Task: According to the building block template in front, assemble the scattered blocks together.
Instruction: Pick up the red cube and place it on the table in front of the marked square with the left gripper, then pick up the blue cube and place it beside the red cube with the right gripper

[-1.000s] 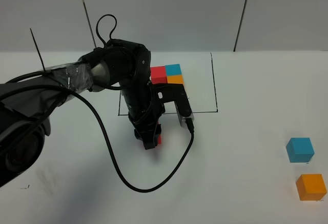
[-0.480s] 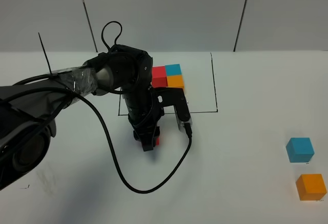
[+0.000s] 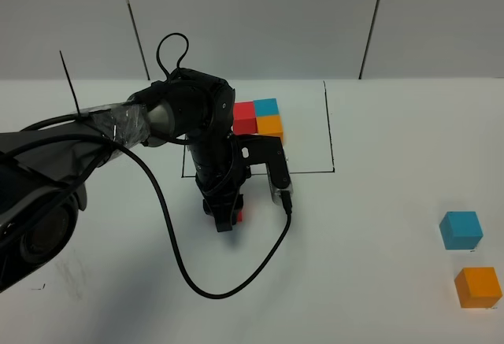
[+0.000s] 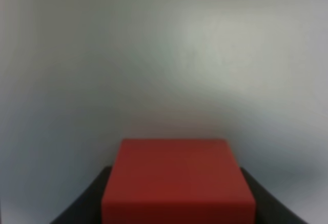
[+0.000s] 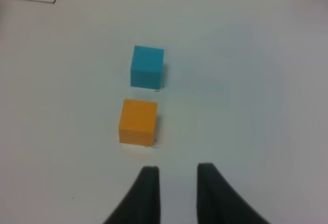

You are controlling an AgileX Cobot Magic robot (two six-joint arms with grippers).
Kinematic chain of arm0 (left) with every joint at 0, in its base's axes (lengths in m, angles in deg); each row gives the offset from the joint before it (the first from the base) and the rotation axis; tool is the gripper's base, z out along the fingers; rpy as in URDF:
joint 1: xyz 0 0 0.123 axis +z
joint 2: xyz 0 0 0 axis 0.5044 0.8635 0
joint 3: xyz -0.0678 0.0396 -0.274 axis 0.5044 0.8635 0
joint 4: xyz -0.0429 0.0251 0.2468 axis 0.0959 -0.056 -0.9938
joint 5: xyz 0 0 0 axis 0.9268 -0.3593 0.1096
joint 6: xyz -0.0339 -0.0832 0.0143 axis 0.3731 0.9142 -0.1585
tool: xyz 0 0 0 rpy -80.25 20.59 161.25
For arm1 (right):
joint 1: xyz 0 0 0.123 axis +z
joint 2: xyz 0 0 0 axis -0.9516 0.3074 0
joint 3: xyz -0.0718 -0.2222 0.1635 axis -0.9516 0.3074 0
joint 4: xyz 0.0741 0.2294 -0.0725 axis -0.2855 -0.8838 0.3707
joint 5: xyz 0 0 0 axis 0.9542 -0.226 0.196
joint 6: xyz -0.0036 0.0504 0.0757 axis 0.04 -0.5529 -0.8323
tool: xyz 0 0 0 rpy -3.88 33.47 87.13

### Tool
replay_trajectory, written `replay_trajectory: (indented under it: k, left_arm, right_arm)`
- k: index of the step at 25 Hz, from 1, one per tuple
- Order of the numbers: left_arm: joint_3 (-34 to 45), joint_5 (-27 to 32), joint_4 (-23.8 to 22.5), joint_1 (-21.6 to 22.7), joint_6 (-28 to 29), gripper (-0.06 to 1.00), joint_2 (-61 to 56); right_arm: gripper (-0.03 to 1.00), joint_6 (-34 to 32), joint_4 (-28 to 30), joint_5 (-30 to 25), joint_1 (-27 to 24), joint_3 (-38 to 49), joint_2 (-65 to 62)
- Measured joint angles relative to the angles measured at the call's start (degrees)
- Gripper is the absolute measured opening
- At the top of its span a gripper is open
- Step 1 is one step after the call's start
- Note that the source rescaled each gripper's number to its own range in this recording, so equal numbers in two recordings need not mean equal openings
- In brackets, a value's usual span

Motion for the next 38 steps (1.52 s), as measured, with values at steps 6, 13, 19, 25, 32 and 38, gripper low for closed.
replay_trajectory:
  k: [6,13,19,25,32,38]
  left_arm:
    - [0.0,0.0,0.06,0.0,-0.23,0.0,0.0]
    - [0.0,0.0,0.5,0.0,-0.23,0.0,0.0]
    - [0.0,0.23,1.1,-0.13,1.15,0.38,0.02]
    - [0.0,0.52,0.17,-2.61,2.33,0.69,-0.12]
    - [-5.47,5.28,-9.53,-7.28,8.08,0.72,-1.78]
    - [-12.81,9.64,-13.96,-7.66,12.57,0.73,-5.03]
  right_arm:
    - [0.0,0.0,0.0,0.0,0.0,0.0,0.0]
    - [0.0,0.0,0.0,0.0,0.0,0.0,0.0]
    - [0.0,0.0,0.0,0.0,0.0,0.0,0.0]
    - [0.0,0.0,0.0,0.0,0.0,0.0,0.0]
    - [0.0,0.0,0.0,0.0,0.0,0.0,0.0]
    - [0.0,0.0,0.0,0.0,0.0,0.0,0.0]
